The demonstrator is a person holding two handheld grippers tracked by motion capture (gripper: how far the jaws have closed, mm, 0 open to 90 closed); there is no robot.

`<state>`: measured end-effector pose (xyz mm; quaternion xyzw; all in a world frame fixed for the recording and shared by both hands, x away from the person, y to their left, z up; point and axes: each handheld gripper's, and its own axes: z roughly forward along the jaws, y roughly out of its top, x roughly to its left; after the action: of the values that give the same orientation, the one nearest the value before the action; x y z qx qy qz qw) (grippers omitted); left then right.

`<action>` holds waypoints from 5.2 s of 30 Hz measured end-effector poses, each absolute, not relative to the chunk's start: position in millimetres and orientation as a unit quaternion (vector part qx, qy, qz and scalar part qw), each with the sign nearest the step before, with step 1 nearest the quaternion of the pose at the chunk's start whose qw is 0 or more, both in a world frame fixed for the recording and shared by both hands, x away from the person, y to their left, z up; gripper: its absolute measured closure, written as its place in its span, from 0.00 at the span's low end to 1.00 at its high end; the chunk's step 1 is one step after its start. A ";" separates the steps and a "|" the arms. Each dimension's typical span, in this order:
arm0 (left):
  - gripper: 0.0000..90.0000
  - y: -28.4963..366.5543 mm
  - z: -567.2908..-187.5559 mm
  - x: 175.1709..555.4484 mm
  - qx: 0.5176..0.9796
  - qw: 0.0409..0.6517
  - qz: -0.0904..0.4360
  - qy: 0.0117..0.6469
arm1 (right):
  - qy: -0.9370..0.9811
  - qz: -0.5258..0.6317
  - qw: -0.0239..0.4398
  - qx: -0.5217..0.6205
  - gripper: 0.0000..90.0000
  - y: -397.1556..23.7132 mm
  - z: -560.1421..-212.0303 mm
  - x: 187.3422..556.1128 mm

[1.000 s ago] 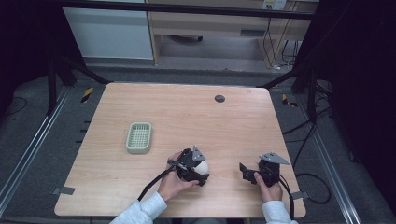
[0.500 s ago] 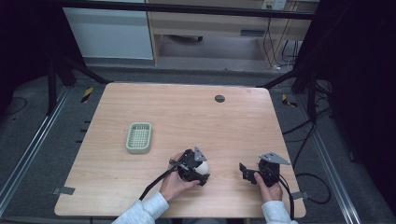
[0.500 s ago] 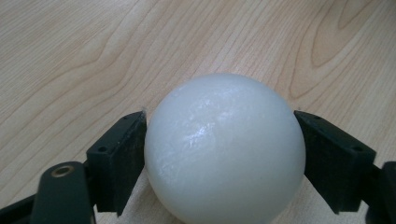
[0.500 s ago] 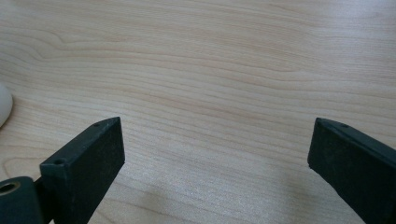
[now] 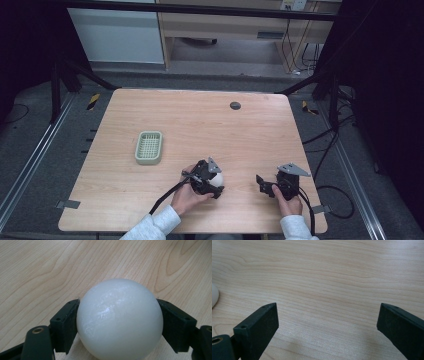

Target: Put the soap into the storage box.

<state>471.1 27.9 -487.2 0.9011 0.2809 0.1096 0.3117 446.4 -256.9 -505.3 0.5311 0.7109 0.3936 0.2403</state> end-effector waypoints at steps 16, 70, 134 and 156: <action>0.26 29.4 -485.1 470.4 0.904 0.303 0.116 0.277 | 0.712 0.392 0.241 0.531 0.05 -256.7 -505.6 446.7; 0.26 90.4 -430.2 466.2 0.875 0.347 0.138 0.309 | 0.712 0.391 0.242 0.531 0.05 -256.5 -505.6 446.7; 0.26 189.2 -402.4 505.3 0.824 0.346 0.188 0.407 | 0.709 0.393 0.245 0.532 0.05 -257.2 -505.1 446.5; 0.26 211.4 -414.5 533.1 0.820 0.318 0.199 0.432 | 0.710 0.393 0.245 0.531 0.05 -256.9 -505.1 446.5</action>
<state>533.1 211.4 -414.5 0.8199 0.4323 0.1995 0.3179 446.5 -256.9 -505.1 0.5309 0.7096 0.3929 0.2454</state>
